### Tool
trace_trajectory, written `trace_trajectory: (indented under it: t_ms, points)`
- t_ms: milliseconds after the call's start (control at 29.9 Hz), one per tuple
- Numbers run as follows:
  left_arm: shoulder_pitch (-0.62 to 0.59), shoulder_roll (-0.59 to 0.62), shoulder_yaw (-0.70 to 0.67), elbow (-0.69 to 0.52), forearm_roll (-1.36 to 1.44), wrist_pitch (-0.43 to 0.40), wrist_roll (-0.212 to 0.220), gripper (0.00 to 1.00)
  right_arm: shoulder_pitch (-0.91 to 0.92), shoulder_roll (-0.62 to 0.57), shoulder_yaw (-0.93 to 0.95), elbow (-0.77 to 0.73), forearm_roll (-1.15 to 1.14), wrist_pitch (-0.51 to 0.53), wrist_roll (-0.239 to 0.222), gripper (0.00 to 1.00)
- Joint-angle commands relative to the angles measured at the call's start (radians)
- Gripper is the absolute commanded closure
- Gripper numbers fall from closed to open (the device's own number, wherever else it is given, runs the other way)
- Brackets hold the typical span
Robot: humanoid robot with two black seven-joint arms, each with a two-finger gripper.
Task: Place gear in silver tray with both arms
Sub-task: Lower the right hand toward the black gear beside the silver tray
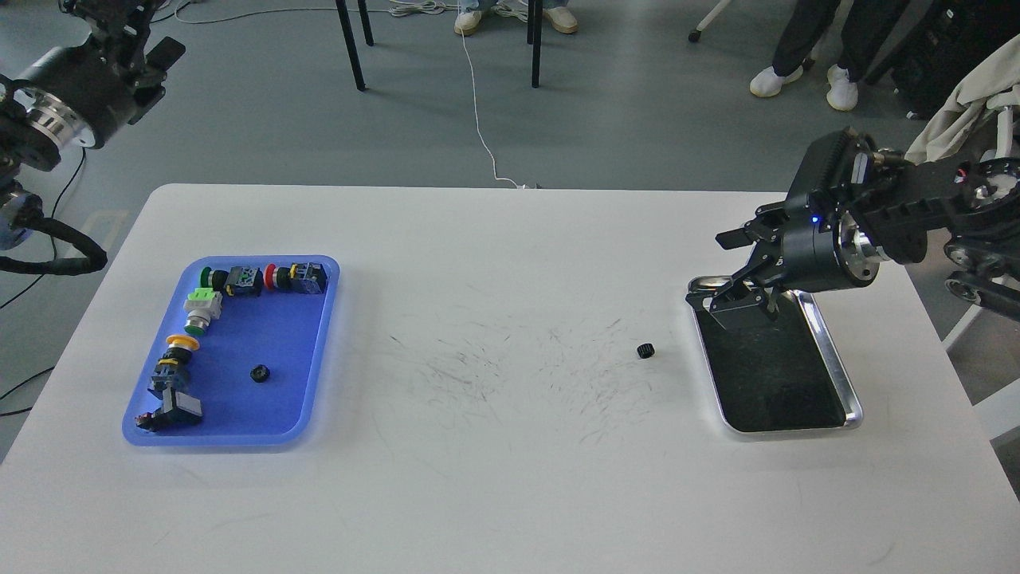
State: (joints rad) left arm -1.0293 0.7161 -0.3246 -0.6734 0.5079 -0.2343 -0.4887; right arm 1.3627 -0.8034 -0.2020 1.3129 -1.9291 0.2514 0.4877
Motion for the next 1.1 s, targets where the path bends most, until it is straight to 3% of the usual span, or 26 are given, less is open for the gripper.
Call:
trace_trajectory:
  t_ms: [0,167,702,1070]
  points:
    - [0.0,0.0,-0.002,0.003,-0.028,0.0,0.0,0.06,0.002,0.021,-0.025,-0.009,-0.042,-0.001,0.001,0.05]
    - [0.0,-0.001,-0.002,0.008,-0.048,0.001,0.0,0.06,0.001,0.056,-0.031,-0.038,-0.067,-0.001,0.001,0.09]
    - [0.001,0.009,-0.004,0.023,-0.063,0.001,0.0,0.06,-0.001,0.329,-0.189,-0.224,-0.068,-0.009,0.001,0.13]
    - [0.003,0.008,-0.004,0.028,-0.066,0.001,0.0,0.06,0.03,0.406,-0.303,-0.31,-0.076,-0.069,0.001,0.17]
